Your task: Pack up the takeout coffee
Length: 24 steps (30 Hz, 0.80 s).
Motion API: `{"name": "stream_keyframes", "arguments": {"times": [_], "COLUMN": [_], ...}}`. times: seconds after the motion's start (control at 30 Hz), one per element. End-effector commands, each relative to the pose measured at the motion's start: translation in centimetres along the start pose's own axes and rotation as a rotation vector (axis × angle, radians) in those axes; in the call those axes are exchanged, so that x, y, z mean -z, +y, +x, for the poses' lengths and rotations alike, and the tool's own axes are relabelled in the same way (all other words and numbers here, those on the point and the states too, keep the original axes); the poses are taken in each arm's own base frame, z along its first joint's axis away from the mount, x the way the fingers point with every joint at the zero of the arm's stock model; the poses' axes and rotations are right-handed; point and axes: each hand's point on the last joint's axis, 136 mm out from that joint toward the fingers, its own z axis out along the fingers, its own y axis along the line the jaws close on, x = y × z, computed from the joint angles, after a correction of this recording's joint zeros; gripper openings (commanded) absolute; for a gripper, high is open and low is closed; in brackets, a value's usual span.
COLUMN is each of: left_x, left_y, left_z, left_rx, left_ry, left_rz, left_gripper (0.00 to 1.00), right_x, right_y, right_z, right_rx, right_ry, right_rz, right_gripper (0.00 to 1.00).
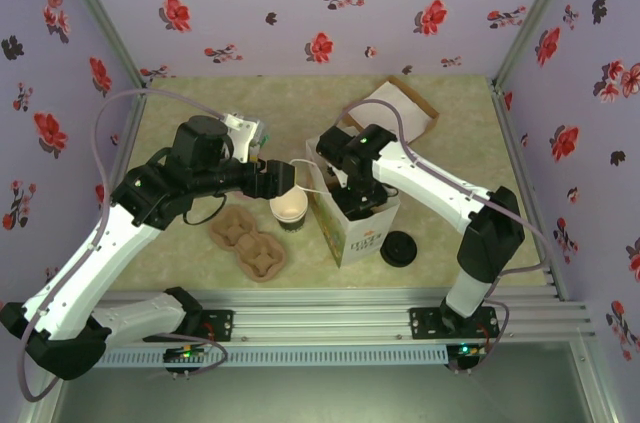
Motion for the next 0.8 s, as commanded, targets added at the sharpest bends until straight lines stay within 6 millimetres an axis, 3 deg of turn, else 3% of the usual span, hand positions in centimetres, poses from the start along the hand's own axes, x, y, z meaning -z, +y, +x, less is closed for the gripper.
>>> {"name": "stream_keyframes", "arguments": {"times": [0.0,0.77], "left_x": [0.4,0.4], "left_y": [-0.5,-0.6], "left_z": [-1.0,-1.0], "left_rx": [-0.014,-0.014], "left_ry": [-0.035,-0.036], "left_rz": [0.010,0.011], "left_gripper": [0.89,0.89], "right_x": [-0.9,-3.5], "right_y": [-0.1,-0.2], "right_z": [0.1,0.2], "right_rx": [0.008,-0.003], "right_ry": [0.023,0.066], "right_rz": [-0.006,-0.008], "right_gripper": [0.65,0.65]}}
